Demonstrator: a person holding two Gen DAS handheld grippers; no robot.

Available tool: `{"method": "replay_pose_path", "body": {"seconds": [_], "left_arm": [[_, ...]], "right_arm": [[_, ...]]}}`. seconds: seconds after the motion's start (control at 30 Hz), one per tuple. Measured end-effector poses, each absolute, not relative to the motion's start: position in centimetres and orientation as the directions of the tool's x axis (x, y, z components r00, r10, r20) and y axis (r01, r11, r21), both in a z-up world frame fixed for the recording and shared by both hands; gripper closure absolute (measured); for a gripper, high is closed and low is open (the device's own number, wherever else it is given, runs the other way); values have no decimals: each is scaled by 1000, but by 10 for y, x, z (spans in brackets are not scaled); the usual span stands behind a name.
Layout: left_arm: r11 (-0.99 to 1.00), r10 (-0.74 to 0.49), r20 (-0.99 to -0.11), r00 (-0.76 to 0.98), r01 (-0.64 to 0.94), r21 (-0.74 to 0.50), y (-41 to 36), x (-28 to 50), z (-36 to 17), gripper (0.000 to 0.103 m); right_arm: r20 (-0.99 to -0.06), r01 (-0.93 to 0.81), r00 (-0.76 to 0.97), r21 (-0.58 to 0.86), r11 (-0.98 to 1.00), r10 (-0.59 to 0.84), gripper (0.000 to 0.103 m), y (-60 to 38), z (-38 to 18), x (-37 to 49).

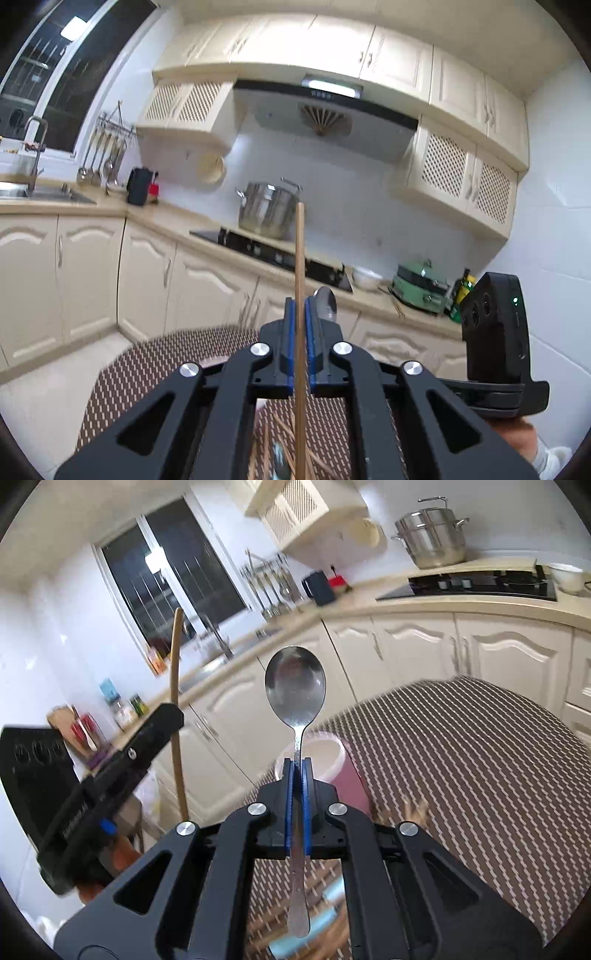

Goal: Organize utensils
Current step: 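Carry the spoon and chopstick over the pink cup and drop them in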

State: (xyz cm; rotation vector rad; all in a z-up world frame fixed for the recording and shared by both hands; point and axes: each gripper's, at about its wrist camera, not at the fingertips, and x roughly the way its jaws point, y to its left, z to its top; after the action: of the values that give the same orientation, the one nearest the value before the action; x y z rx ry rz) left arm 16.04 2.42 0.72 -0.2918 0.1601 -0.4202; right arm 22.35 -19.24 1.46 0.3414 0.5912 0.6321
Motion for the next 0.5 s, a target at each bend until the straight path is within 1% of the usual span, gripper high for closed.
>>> {"method": "replay_pose_path", "body": {"seconds": [0.1, 0.23, 0.43, 0.5], "left_arm": [[881, -397, -66, 916, 360, -307, 25, 177, 11, 98], [898, -340, 1, 940, 325, -298, 27, 199, 16, 98], [914, -256, 99, 962, 274, -300, 31, 223, 21, 98], [919, -237, 107, 966, 259, -298, 30, 233, 18, 98]], "right_arm": [[-354, -459, 673, 489, 742, 650, 98, -181, 18, 244], [-298, -473, 700, 488, 733, 650, 98, -166, 24, 272], [-259, -450, 753, 468, 761, 605, 98, -162, 21, 295], [-247, -447, 763, 466, 764, 597, 98, -160, 18, 299]]}}
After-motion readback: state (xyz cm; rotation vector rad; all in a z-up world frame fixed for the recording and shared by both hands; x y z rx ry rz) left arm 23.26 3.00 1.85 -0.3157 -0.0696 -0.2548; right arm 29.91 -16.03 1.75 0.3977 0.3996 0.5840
